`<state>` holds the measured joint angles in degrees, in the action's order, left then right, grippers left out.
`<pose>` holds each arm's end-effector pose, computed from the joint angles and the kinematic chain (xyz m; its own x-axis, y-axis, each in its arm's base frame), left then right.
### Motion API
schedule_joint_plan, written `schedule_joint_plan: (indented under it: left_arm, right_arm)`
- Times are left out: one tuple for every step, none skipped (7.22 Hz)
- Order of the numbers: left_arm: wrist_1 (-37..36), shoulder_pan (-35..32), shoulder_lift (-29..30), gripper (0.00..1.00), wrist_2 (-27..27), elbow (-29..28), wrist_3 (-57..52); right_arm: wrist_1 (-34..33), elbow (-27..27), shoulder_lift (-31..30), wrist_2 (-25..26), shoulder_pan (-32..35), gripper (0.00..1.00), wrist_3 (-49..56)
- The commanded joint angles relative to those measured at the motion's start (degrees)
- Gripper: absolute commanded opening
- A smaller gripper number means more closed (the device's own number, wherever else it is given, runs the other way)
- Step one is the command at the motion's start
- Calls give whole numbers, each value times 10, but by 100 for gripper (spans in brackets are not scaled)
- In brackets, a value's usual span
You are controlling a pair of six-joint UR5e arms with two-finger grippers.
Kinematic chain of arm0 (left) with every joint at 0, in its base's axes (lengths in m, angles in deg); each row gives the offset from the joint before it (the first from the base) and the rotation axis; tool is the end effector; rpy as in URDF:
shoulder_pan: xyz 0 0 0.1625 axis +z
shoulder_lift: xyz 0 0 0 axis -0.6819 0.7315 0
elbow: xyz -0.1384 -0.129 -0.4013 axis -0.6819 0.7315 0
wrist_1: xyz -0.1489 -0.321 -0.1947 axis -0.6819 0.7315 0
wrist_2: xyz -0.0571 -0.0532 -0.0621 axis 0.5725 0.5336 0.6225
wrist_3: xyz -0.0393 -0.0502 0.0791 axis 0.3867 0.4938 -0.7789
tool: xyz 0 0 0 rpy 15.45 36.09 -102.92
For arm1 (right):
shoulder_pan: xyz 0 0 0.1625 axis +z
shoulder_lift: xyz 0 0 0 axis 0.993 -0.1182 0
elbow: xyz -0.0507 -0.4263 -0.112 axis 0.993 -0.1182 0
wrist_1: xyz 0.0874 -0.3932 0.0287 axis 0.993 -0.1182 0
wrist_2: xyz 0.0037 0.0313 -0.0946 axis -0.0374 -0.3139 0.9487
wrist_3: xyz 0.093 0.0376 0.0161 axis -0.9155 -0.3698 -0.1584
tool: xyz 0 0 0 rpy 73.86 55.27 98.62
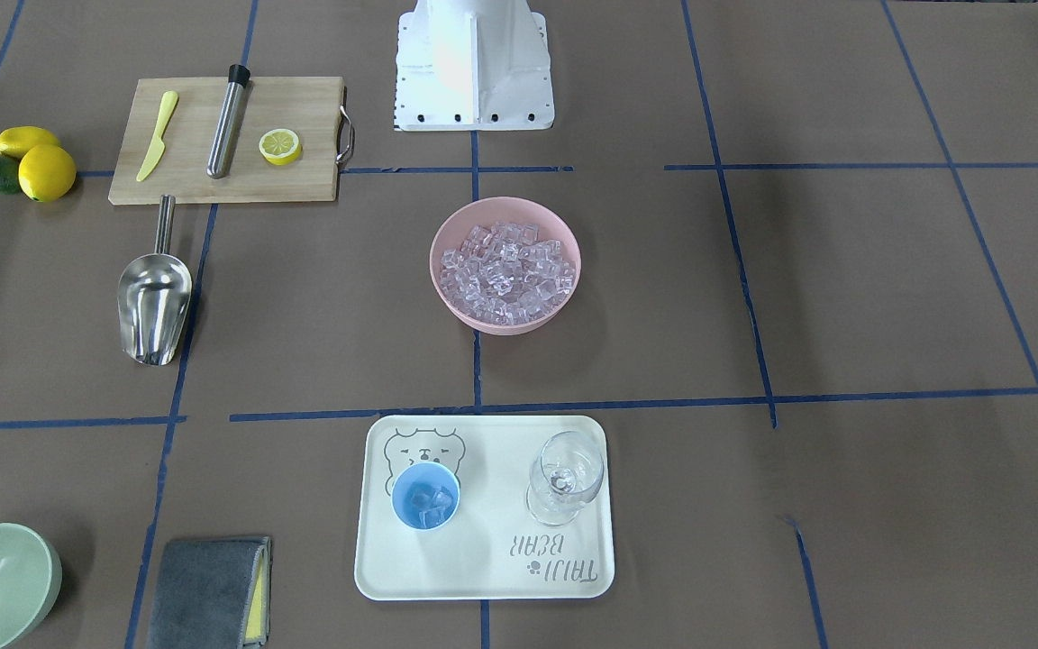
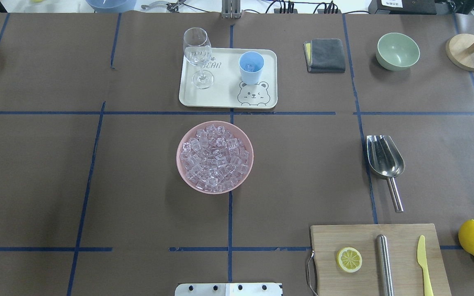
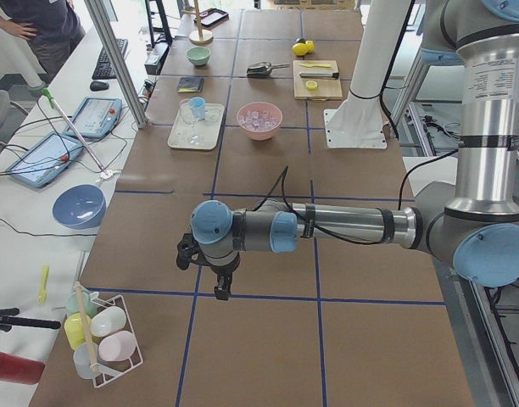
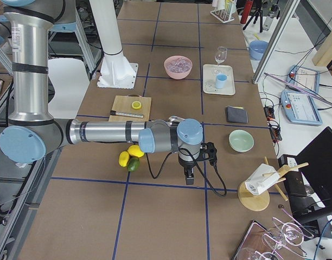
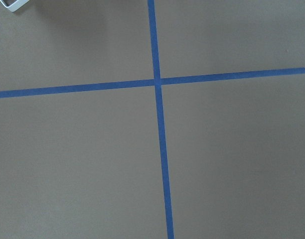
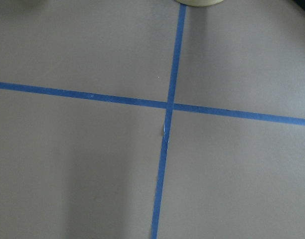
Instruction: Put ice in cup with scoop
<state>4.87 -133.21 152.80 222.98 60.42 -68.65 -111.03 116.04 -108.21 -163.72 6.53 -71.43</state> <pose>-0.0588 -0.4648 0.6571 0.6587 0.0919 -0.7468 -0.0623 0.9958 0.0676 0.0611 -0.4590 0.6461 0.7232 -0.0834 0.6856 0.0170 0.9945 0.1031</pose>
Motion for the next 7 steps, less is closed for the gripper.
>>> schedule_joint_plan:
  left_arm:
    - [0, -1, -2, 100, -1, 0, -2]
    - [0, 0, -2, 100, -3, 0, -1]
    - [0, -1, 1, 100, 1, 3, -1]
    - [0, -1, 3, 100, -2, 15, -1]
    - [0, -1, 3, 100, -2, 21, -1]
    - [0, 0, 4, 100, -2, 21, -2]
    - [0, -1, 10, 100, -2, 21, -3]
  right_arm:
    - [-45, 29, 1, 15, 10, 100, 1]
    - [-45, 29, 1, 16, 9, 100, 1]
    - [-42, 30, 1, 12, 9, 100, 0]
    - [-40, 29, 1, 9, 8, 100, 0]
    - [-39, 29, 1, 8, 8, 100, 0]
    - [-39, 27, 1, 8, 7, 100, 0]
    - [-39, 27, 0, 8, 7, 100, 0]
